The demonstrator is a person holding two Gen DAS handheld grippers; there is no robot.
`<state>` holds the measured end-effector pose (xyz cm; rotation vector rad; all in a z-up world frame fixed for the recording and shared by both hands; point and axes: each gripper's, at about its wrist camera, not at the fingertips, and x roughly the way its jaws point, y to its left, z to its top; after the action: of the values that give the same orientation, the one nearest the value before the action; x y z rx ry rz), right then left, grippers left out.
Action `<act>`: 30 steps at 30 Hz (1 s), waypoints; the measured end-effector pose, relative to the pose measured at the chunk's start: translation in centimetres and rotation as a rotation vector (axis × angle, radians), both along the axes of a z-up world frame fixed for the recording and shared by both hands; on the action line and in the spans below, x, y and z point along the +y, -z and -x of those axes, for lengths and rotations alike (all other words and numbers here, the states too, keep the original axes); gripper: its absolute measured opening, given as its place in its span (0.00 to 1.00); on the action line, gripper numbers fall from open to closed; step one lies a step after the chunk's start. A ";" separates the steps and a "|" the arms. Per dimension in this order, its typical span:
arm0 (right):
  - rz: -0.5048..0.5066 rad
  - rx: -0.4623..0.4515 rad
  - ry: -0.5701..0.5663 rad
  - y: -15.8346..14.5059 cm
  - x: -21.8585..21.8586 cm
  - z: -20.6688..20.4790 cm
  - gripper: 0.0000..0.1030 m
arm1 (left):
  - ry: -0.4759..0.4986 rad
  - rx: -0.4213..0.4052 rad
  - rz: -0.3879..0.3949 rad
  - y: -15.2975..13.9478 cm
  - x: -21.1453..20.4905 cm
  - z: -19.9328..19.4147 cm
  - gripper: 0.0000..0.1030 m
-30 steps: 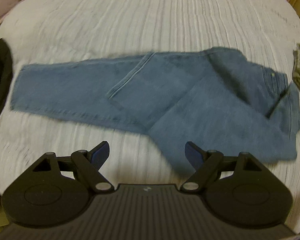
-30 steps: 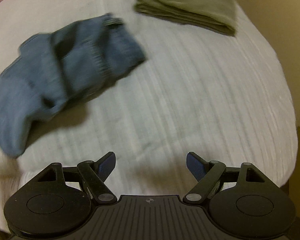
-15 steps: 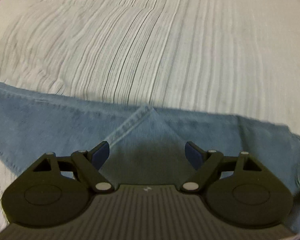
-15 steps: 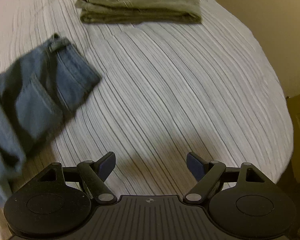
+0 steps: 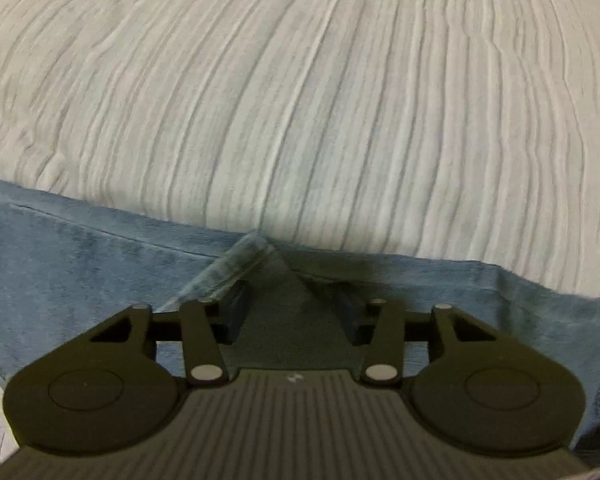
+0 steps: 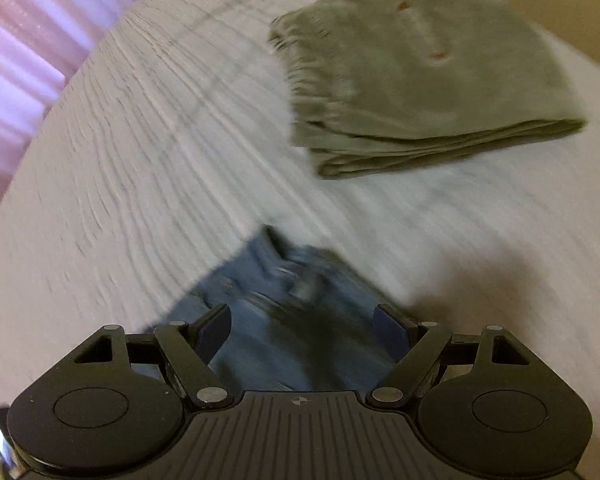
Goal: Fold clothes
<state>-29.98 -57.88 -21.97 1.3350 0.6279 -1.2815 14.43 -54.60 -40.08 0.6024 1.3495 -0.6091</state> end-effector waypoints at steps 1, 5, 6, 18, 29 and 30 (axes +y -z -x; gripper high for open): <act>-0.009 -0.009 0.000 0.4 -0.6 -0.6 0.78 | 0.002 0.007 0.003 0.0 -0.1 0.1 0.54; -0.067 0.025 -0.017 2.5 -1.9 -2.6 0.78 | 0.044 -0.018 -0.015 0.7 0.0 1.5 0.58; -0.089 0.049 -0.021 3.1 -2.1 -3.0 0.78 | 0.059 -0.035 -0.017 0.6 0.2 1.8 0.51; -0.161 0.033 -0.065 5.6 0.1 -0.1 0.12 | 0.014 -0.113 0.218 -9.2 12.3 0.3 0.04; 0.107 -0.343 0.161 -4.4 12.4 11.9 0.05 | -0.369 -0.386 0.459 -27.9 32.9 -10.7 0.02; 0.162 -0.375 0.156 -5.7 13.7 12.6 0.05 | -0.398 -0.408 0.489 -29.4 34.8 -11.1 0.02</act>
<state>-42.54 -44.13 -16.23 1.4596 0.1590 -1.1362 25.58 -19.80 -10.64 0.0445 0.8548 -0.4349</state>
